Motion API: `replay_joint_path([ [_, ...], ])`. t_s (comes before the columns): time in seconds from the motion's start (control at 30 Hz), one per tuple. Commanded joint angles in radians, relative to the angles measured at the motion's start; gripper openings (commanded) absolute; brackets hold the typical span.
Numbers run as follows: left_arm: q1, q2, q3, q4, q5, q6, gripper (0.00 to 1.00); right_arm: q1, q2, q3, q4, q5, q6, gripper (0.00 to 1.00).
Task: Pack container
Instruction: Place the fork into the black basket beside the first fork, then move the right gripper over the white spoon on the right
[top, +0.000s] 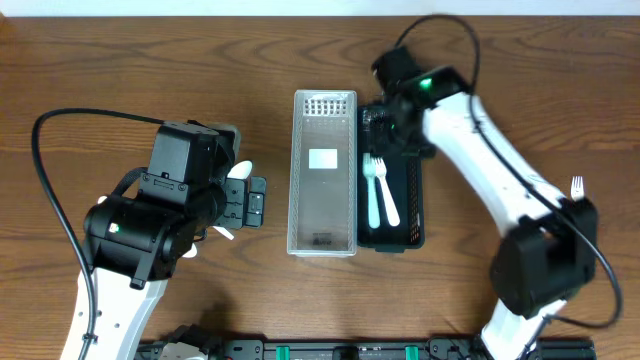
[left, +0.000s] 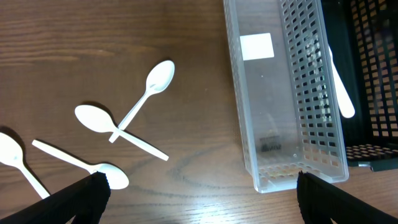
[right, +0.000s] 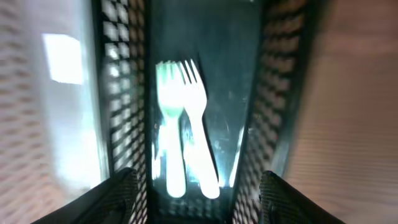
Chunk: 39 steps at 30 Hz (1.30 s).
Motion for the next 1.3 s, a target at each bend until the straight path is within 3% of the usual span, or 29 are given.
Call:
replay_joint_path([
  [0.0,0.003,0.002,0.011,-0.002,-0.011,0.006,0.98,-0.105,-0.158,0.094,-0.044,0.031,-0.051,0.66],
  [0.27,0.002,0.002,0.011,-0.002,-0.012,0.006,0.98,-0.403,-0.418,0.095,-0.269,0.031,-0.111,0.66],
  [0.43,0.002,0.002,0.011,-0.003,-0.012,0.006,0.98,-0.445,-0.527,0.039,-0.411,0.031,-0.14,0.66],
  [0.53,0.003,0.002,0.011,-0.003,-0.012,0.006,0.98,-0.444,-0.624,-0.088,-0.437,0.03,-0.083,0.66],
  [0.63,0.002,0.002,0.011,-0.002,-0.012,0.006,0.98,-0.458,-0.743,-0.269,-0.386,0.031,-0.047,0.71],
  [0.8,0.003,0.002,0.011,-0.003,-0.012,0.006,0.98,-0.528,-0.858,-0.55,-0.228,0.024,-0.11,0.99],
  [0.97,0.003,0.002,0.011,-0.003,-0.012,0.006,0.98,-0.629,-0.798,-0.678,-0.05,-0.031,-0.263,0.99],
  [1.27,0.003,0.002,0.01,-0.01,-0.012,0.006,0.98,-0.722,-0.52,-0.678,0.16,0.028,-0.268,0.99],
])
